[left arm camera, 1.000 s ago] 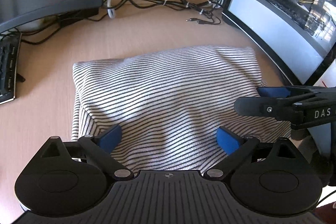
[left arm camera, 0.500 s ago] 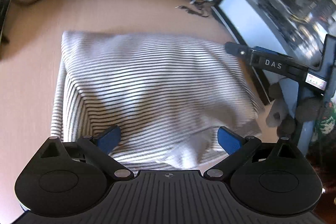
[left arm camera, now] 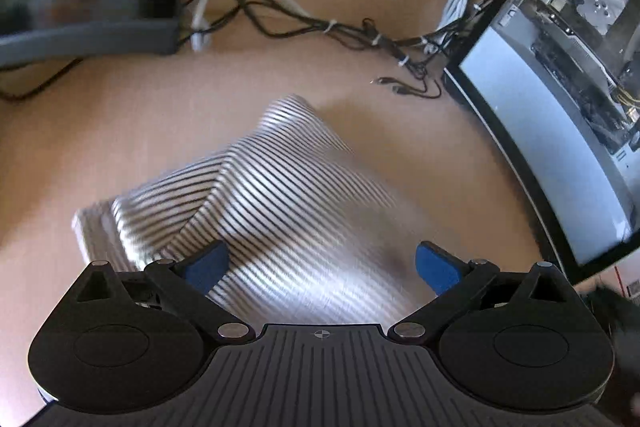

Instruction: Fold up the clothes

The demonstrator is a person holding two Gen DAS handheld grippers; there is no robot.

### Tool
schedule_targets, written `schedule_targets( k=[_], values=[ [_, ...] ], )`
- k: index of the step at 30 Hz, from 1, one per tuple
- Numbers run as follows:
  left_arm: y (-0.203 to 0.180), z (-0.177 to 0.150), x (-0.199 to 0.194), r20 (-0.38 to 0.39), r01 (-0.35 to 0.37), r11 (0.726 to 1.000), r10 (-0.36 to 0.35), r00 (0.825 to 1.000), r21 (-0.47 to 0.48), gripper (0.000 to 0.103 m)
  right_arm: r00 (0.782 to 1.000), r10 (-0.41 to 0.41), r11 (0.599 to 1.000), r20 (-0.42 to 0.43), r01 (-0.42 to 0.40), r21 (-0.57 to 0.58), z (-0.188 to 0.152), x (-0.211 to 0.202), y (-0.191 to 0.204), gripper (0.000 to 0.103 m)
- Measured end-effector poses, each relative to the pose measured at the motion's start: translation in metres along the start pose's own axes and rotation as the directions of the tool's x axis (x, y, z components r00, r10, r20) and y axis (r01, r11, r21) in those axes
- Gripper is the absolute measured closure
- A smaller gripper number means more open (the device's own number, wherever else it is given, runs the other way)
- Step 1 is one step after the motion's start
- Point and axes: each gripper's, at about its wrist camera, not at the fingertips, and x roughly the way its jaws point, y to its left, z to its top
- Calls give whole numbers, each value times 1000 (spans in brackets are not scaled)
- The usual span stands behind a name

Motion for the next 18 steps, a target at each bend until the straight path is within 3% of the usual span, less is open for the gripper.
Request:
schedule_targets(
  k=[7, 15, 16, 17, 18],
  values=[
    [-4, -14, -29, 16, 6, 999, -7, 1000, 54, 1, 995, -31, 999, 94, 27, 38, 13, -31, -15, 5],
    [3, -69, -65, -55, 85, 996, -86, 995, -27, 3, 994, -90, 990, 54, 95, -104, 15, 1, 0, 5],
    [2, -73, -65, -62, 87, 996, -88, 994, -28, 9, 995, -85, 990, 57, 91, -109, 14, 0, 2, 5],
    [0, -76, -62, -72, 85, 996, -87, 994, -22, 24, 995, -80, 990, 60, 87, -114, 13, -1, 4, 5],
    [-3, -79, -58, -83, 80, 997, -80, 993, -4, 29, 995, -78, 989, 63, 85, -118, 12, -2, 5, 5]
  ],
)
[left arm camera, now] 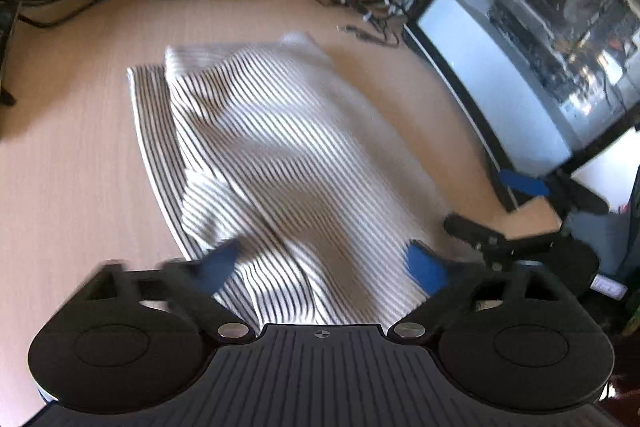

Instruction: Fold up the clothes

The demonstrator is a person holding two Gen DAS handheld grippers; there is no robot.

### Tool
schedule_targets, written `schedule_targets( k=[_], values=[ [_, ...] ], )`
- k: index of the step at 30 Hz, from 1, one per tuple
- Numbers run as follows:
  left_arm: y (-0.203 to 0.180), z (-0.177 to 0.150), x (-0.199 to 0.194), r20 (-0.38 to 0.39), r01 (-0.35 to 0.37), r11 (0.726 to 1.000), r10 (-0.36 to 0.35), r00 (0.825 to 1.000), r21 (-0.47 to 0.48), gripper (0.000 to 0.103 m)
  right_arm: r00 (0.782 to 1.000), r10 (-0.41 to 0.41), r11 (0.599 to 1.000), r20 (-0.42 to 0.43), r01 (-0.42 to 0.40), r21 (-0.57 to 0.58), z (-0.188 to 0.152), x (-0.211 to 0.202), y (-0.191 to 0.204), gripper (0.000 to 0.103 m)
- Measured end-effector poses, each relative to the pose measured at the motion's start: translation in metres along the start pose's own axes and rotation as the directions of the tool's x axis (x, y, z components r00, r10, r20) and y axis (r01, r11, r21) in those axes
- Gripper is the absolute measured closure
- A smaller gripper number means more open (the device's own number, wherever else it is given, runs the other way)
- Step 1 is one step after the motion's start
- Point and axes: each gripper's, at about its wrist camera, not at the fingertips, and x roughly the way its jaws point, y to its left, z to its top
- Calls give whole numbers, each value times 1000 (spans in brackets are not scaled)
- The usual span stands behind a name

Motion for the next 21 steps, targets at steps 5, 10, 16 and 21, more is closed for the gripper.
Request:
schedule_targets(
  k=[5, 10, 16, 21],
  values=[
    [-15, 11, 27, -9, -41, 997, 42, 999, 65, 31, 999, -23, 1000, 27, 22, 9, -3, -13, -4, 5],
    [-20, 36, 45, 34, -53, 998, 51, 998, 43, 30, 999, -31, 999, 42, 30, 32, -2, -19, -5, 5],
    [-21, 31, 28, 88, -115, 990, 108, 990, 77, 12, 999, -20, 1000, -35, 20, -4, -15, 0, 11, 5],
    [-14, 11, 1, 145, -214, 964, 192, 971, 156, 8, 999, 6, 999, -51, -8, -52, -7, -4, 15, 5]
  ],
)
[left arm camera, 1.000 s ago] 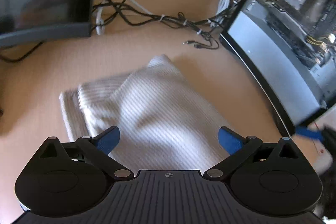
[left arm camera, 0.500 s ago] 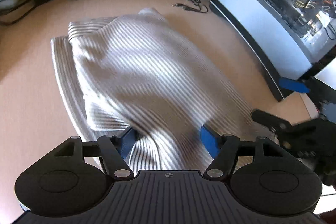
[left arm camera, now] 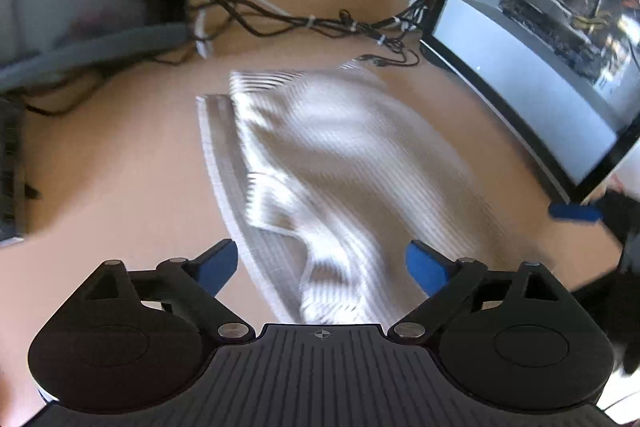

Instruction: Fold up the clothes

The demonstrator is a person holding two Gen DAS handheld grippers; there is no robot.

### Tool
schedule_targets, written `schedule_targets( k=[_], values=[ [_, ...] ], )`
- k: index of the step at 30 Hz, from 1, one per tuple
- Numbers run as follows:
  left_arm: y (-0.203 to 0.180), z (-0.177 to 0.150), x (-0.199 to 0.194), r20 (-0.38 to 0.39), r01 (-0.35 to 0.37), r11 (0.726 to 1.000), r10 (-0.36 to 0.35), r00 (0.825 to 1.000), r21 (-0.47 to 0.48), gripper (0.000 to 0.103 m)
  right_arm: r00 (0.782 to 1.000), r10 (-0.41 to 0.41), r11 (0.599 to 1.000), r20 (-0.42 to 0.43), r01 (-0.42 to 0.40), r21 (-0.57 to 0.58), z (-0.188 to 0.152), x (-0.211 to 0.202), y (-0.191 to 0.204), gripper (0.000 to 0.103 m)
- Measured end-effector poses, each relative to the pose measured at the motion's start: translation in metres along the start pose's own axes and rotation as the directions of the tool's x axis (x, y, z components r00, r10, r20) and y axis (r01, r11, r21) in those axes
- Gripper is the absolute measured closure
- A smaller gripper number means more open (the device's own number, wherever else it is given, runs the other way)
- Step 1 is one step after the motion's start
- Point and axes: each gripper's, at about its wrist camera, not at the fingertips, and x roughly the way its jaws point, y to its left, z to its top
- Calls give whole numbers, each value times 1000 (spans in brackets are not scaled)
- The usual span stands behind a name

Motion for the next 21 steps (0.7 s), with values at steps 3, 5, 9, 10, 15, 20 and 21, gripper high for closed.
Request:
schedule_targets(
  k=[3, 5, 9, 10, 15, 20, 21],
  values=[
    [9, -9, -15, 20, -39, 999, 38, 999, 20, 6, 996, 8, 991, 91, 5, -137, 7, -19, 13, 5],
    [15, -15, -24, 27, -54, 998, 53, 998, 16, 5, 984, 89, 980, 155, -58, -192, 13, -36, 21, 12],
    [25, -23, -31, 13, -74, 997, 74, 997, -13, 4, 958, 266, 913, 108, -214, -348, 15, -45, 48, 35],
    [25, -25, -32, 13, -78, 997, 78, 997, -11, 4, 953, 292, 891, 81, -240, -386, 12, -44, 56, 36],
    [24, -29, -37, 13, -75, 997, 75, 997, -4, 3, 942, 336, 804, -17, -296, -516, -5, -33, 86, 34],
    [25, -30, -37, 11, -65, 998, 65, 998, -4, 2, 955, 295, 776, -23, -254, -578, -16, -27, 99, 30],
    [24, -30, -37, 10, -63, 998, 63, 998, -2, 2, 960, 280, 784, -18, -240, -572, -16, -25, 99, 33]
  ],
)
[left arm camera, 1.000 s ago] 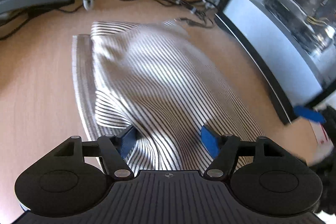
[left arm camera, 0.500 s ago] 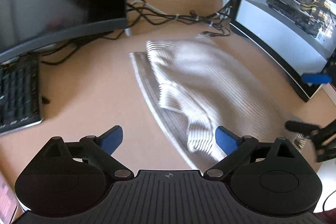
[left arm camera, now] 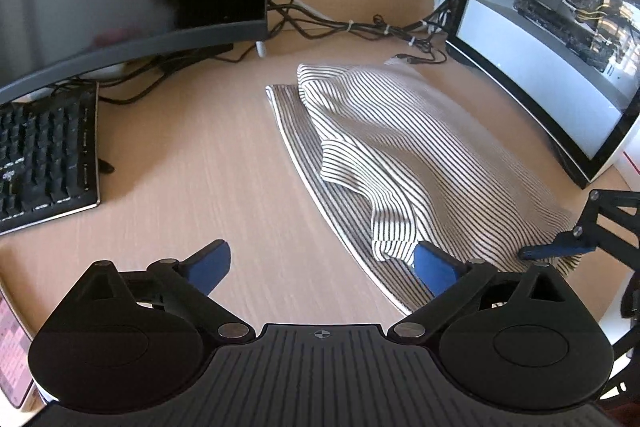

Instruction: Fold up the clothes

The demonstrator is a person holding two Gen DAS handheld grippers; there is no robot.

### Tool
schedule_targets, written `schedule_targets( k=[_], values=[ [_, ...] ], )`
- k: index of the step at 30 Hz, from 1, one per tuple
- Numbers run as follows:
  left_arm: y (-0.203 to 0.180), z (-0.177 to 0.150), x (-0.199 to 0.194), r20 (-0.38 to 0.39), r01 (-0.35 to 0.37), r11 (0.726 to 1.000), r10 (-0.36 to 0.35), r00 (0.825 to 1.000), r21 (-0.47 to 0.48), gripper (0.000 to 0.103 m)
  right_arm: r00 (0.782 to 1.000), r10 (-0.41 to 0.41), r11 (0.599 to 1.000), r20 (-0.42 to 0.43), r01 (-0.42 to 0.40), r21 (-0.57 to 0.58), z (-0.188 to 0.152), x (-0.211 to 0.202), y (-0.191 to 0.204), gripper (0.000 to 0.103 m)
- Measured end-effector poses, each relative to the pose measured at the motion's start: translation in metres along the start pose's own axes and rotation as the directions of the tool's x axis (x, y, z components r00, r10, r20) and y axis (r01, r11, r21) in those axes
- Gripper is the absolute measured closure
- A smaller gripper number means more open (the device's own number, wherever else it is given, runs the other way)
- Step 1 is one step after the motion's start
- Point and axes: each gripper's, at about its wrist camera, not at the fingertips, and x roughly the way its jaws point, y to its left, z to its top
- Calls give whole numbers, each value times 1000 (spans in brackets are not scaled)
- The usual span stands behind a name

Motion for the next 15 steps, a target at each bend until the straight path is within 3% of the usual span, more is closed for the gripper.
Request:
schedule_targets(
  k=[2, 4, 8, 12, 15],
  values=[
    [-1, 0, 0, -2, 6, 1000, -6, 1000, 7, 2, 1000, -10, 997, -7, 11, 71, 1, 2, -9, 46],
    [-3, -1, 1, -10, 16, 1000, -15, 1000, 24, 1, 1000, 19, 976, -7, -17, 217, 0, 2, -29, 51],
    [-8, -7, 2, -27, 46, 997, -44, 999, 65, 1, 994, 104, 841, 29, -103, 530, -11, 3, -79, 54],
    [-15, -14, 3, -58, 111, 987, -105, 993, 119, 1, 986, 150, 730, 72, -160, 665, -23, 6, -102, 54],
    [-29, -22, 4, -94, 172, 966, -156, 983, 194, 0, 982, 167, 687, 91, -182, 704, -25, 12, -106, 54]
  ],
)
